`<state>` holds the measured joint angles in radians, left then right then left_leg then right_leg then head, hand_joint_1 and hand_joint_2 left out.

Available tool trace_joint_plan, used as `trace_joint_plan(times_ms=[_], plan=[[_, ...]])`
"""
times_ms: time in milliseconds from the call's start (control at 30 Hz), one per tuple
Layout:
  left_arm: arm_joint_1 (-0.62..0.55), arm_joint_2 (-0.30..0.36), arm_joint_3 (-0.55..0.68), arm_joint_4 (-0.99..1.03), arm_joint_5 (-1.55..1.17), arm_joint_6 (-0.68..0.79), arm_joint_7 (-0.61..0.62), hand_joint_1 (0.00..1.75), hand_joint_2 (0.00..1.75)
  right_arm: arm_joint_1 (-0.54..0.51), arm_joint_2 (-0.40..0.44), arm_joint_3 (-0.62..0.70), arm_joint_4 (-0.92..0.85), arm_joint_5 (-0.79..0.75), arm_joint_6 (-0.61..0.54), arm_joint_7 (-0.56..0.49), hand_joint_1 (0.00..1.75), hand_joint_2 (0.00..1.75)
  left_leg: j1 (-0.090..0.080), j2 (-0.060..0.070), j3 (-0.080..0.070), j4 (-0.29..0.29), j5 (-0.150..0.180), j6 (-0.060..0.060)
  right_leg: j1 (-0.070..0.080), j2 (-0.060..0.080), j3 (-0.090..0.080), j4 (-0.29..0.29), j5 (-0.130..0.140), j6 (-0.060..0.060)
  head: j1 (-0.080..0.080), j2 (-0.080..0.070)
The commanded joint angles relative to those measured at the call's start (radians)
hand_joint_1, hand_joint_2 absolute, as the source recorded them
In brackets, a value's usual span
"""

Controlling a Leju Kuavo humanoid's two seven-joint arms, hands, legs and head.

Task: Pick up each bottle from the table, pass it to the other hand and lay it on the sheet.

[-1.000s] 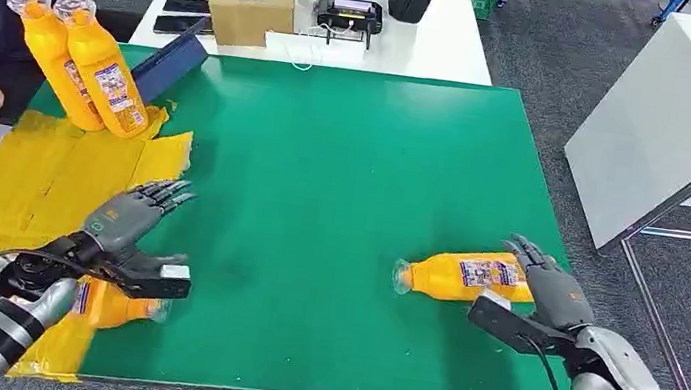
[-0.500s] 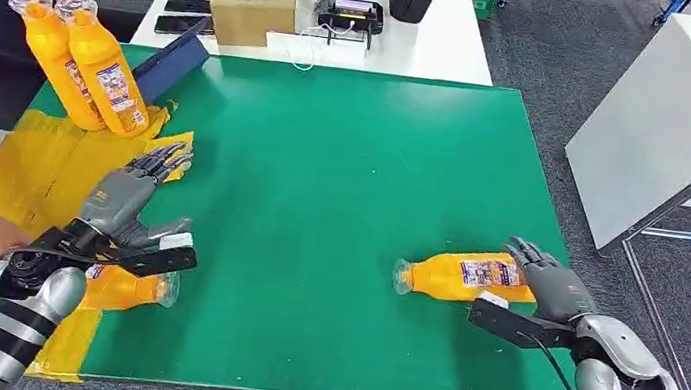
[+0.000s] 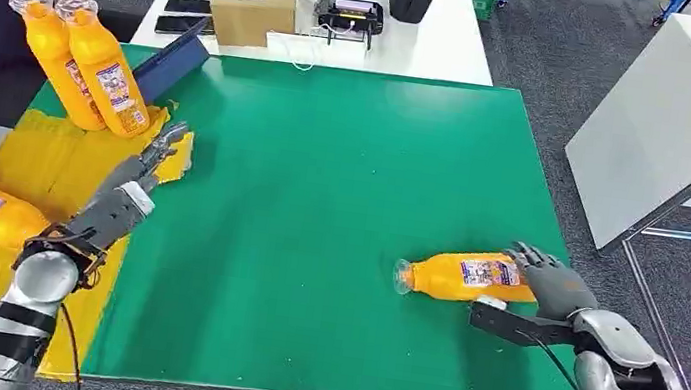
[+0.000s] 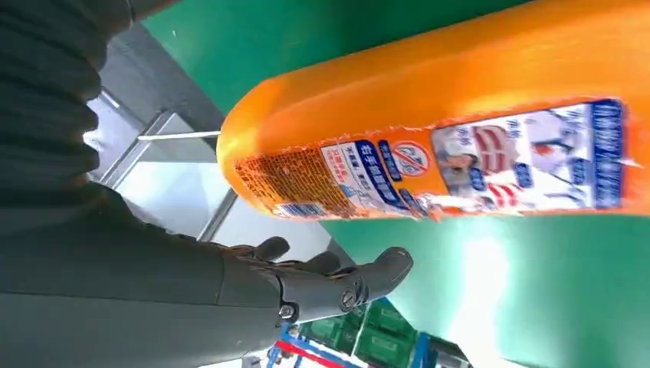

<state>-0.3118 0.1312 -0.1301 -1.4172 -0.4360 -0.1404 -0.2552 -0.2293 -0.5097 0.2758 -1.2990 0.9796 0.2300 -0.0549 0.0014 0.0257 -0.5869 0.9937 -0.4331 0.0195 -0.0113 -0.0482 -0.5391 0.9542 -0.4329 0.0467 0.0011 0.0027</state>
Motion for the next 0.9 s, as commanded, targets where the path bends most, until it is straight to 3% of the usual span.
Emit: trace_joint_plan(times_ms=[33, 300, 400, 433, 467, 900], plan=[[0.002, -0.052, 0.008, -0.066, 0.038, -0.019, 0.014, 0.0, 0.0, -0.134, 0.026, 0.084, 0.238, 0.021, -0.002, -0.009, 0.0, 1.75, 0.001, 0.001, 0.002, 0.0, 0.0, -0.001, 0.0, 0.005, 0.001, 0.0, 0.0, -0.001, 0.0, 0.0], [0.003, -0.045, 0.009, -0.061, 0.086, -0.037, 0.0, 0.0, 0.0, -0.16, 0.009, 0.106, 0.351, 0.052, -0.004, -0.032, 0.0, 1.75, 0.0, -0.001, 0.003, 0.0, 0.0, -0.001, 0.0, 0.004, 0.003, 0.0, 0.0, -0.002, 0.0, 0.0], [-0.029, -0.051, -0.005, -0.028, 0.099, -0.048, -0.008, 0.0, 0.0, -0.164, -0.017, 0.164, 0.437, 0.062, 0.061, -0.078, 0.0, 1.75, 0.001, -0.003, 0.003, -0.001, 0.0, -0.001, 0.001, 0.002, 0.004, -0.001, 0.0, -0.001, 0.0, 0.0], [-0.056, -0.057, -0.019, 0.002, 0.1, -0.051, -0.01, 0.0, 0.0, -0.162, -0.033, 0.198, 0.476, 0.067, 0.078, -0.106, 1.64, 1.75, 0.001, -0.003, 0.002, 0.0, 0.0, 0.0, 0.001, 0.0, 0.003, -0.001, 0.0, -0.001, 0.0, 0.0], [-0.077, -0.062, -0.029, 0.027, 0.108, -0.058, -0.014, 0.0, 0.0, -0.159, -0.047, 0.226, 0.5, 0.065, 0.096, -0.133, 1.75, 1.75, 0.001, -0.005, 0.003, 0.0, 0.0, -0.001, 0.001, 0.0, 0.004, -0.001, 0.0, -0.002, 0.0, 0.0], [-0.13, -0.07, -0.08, 0.087, 0.137, -0.047, -0.016, 0.0, 0.0, -0.127, -0.08, 0.344, 0.452, 0.009, 0.144, -0.16, 1.75, 1.75, 0.002, -0.007, 0.009, -0.001, 0.002, 0.0, 0.001, -0.005, 0.009, -0.003, 0.0, -0.002, -0.001, 0.0]])
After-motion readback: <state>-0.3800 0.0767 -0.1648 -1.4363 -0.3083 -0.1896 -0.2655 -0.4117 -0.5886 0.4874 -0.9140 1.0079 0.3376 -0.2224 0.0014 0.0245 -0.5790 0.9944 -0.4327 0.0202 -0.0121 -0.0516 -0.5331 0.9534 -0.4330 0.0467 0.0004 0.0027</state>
